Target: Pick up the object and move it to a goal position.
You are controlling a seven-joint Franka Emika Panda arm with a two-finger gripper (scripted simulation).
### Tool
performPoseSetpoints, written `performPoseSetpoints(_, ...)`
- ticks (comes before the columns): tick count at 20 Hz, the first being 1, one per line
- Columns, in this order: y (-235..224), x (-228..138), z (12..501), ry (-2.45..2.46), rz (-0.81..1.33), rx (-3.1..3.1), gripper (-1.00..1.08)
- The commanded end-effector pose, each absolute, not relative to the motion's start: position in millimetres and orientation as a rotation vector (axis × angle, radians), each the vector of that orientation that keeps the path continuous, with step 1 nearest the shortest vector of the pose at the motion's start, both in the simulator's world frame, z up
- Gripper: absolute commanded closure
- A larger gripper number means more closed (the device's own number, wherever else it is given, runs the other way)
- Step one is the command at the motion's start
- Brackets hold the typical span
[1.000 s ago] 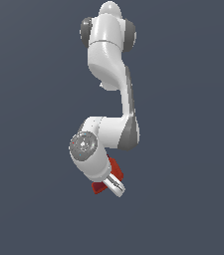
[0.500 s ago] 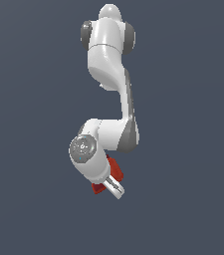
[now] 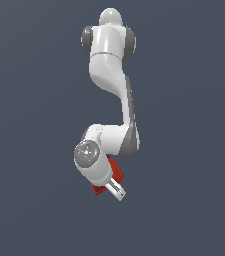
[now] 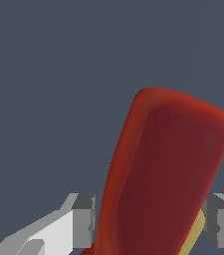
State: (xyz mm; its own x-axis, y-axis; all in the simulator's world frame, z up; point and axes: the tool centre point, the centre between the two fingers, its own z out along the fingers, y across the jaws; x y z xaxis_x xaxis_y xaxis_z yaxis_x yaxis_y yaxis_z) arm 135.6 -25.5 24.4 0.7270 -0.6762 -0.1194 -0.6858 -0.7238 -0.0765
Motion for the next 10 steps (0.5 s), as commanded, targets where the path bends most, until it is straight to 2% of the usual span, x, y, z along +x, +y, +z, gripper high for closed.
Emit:
performPoseSetpoints(1,-26.0,135.6,23.5,1.114,0.125,-2.811,1.08)
performPoseSetpoints(10,-25.3,135.8,24.5,1.113,0.125,-2.811,1.08)
